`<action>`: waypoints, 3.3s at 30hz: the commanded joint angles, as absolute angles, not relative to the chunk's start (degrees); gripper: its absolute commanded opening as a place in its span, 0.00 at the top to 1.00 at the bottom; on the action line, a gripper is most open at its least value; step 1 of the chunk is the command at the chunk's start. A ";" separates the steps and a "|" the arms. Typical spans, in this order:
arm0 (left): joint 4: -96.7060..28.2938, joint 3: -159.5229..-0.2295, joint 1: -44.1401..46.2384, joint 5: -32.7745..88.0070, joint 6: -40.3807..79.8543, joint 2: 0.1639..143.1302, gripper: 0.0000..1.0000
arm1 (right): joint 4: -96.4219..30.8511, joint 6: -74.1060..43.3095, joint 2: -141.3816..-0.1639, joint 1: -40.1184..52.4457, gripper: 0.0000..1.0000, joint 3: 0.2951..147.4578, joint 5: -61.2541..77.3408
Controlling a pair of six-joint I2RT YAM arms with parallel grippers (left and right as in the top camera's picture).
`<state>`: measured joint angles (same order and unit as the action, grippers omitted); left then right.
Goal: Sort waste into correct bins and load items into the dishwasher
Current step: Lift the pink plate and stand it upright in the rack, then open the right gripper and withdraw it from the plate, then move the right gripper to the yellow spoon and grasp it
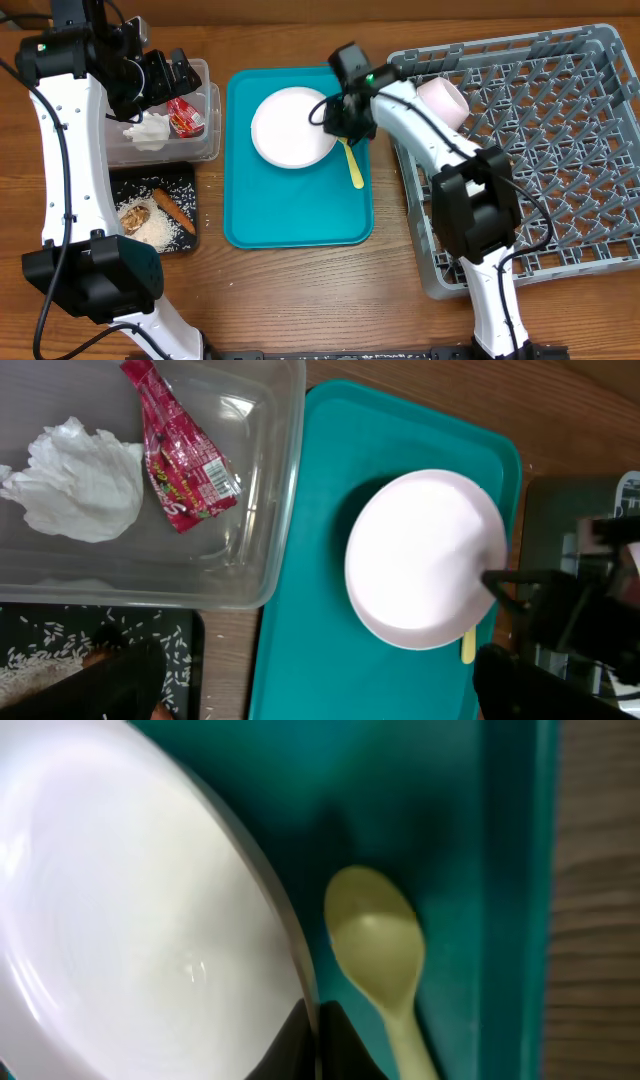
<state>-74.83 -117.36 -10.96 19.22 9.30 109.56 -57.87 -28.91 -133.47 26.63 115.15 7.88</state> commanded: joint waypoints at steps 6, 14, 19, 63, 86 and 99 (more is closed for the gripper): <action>-74.78 -118.34 -10.74 18.85 9.23 108.99 0.00 | -71.50 -14.92 -122.32 26.44 0.96 129.05 -13.76; -74.78 -118.34 -10.74 18.85 9.23 108.99 0.00 | -74.17 -14.94 -110.28 21.28 0.96 129.49 -26.83; -74.78 -118.34 -10.74 18.85 9.21 108.99 0.00 | -74.37 -9.34 -108.95 17.30 0.96 129.21 -43.05; -74.76 -118.34 -10.70 18.87 9.23 108.99 0.00 | -67.61 -8.01 -112.09 1.83 0.55 103.63 -51.31; -74.78 -118.34 -10.70 18.85 9.23 108.99 0.00 | -67.31 -9.19 -103.00 11.99 0.23 110.72 8.56; -74.78 -118.34 -10.70 18.85 9.21 108.99 0.00 | -58.26 -10.70 -108.49 25.30 0.27 99.63 1.48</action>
<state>-74.83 -117.36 -10.96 19.20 9.30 109.56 -58.94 -10.31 -105.45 23.42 101.73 5.06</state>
